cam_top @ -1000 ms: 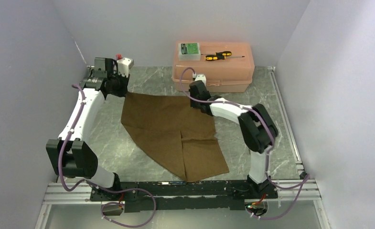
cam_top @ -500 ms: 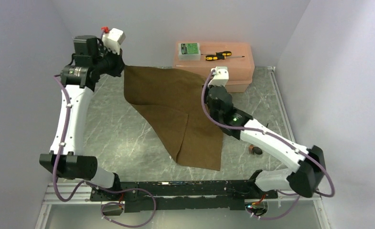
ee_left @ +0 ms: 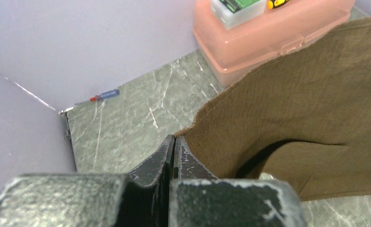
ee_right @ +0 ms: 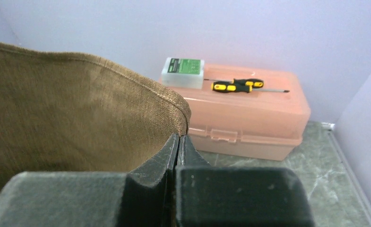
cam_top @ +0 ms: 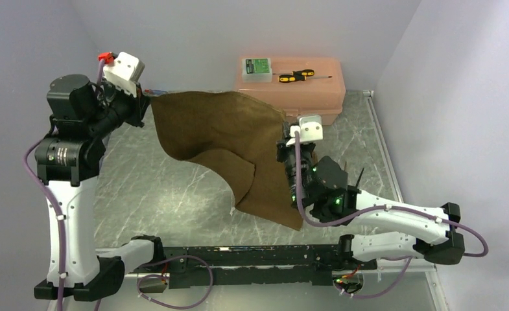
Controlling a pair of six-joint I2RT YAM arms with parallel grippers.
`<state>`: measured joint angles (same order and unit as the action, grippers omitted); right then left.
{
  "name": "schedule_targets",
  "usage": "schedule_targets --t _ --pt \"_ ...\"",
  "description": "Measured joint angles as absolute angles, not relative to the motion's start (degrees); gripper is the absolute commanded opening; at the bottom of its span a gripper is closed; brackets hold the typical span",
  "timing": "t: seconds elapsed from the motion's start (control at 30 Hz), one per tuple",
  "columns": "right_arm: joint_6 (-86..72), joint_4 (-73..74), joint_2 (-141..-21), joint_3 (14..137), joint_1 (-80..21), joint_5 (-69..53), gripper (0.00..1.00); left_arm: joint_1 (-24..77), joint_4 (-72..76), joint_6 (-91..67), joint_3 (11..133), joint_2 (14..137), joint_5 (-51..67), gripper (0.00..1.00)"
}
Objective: Fold the napkin into a case and place the utensils inside
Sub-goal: Pick up the crumpled napkin from the center of the board.
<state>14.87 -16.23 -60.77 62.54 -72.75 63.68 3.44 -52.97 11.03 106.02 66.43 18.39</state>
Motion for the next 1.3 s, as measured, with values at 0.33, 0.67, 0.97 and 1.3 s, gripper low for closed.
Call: schedule_targets --t 0.33,0.67,0.97,1.3 --pt "61.0 -61.4 -72.0 64.3 -83.8 71.2 0.00 3.4 -50.4 11.2 99.6 69.6 14.7 0.03" --pt "80.9 -80.9 -75.7 66.3 -84.9 72.0 0.00 3.5 -50.7 11.8 105.3 67.9 11.7 0.03" --pt "81.9 -79.6 -75.1 67.4 -88.3 73.2 0.00 3.5 -55.9 12.8 112.1 63.5 11.2 0.03" --pt "99.2 -84.7 -82.3 75.0 -96.9 73.0 0.00 3.5 -61.5 12.9 119.8 61.2 10.4 0.03"
